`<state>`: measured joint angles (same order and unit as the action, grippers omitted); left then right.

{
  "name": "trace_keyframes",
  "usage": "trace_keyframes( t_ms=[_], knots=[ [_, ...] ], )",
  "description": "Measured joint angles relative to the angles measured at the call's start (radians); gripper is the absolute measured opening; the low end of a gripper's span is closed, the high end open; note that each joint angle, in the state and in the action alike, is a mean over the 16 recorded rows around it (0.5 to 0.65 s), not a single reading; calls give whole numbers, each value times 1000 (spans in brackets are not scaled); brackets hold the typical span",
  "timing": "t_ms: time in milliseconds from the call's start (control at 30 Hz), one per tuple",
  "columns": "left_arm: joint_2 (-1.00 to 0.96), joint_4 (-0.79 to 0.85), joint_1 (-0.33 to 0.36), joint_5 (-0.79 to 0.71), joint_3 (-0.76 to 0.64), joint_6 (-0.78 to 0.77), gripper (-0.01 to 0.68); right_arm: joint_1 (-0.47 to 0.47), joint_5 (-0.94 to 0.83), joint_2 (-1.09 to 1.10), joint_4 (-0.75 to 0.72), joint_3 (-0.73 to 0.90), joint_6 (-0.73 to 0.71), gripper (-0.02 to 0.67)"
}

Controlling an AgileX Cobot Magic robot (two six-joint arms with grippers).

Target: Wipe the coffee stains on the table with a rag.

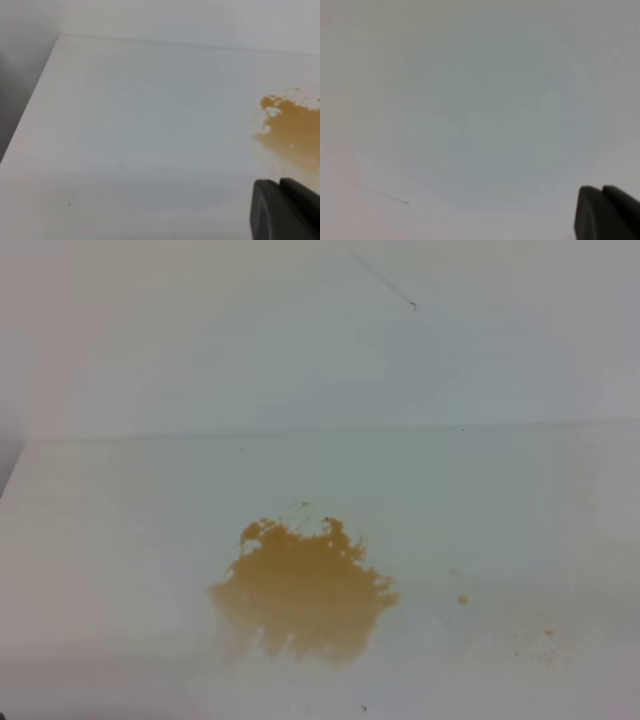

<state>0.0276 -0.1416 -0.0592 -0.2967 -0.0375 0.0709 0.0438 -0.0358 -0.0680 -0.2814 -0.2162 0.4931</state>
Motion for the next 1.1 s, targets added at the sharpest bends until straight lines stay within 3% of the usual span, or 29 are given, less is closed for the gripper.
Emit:
trace_keyframes(
  t_ms=[267,633,900,1100],
  knots=[
    [0,0,0,0,0,0,1,0,-320,-281,-26,-253,-114,-3],
    [0,0,0,0,0,0,1,0,-394,-675,-61,-413,-323,-3],
    [-2,0,0,-1,2,0,1,0,-440,-899,-74,-439,-297,12],
    [-2,0,0,-1,2,0,1,1,-533,-1109,-76,-508,-243,115]
  ],
)
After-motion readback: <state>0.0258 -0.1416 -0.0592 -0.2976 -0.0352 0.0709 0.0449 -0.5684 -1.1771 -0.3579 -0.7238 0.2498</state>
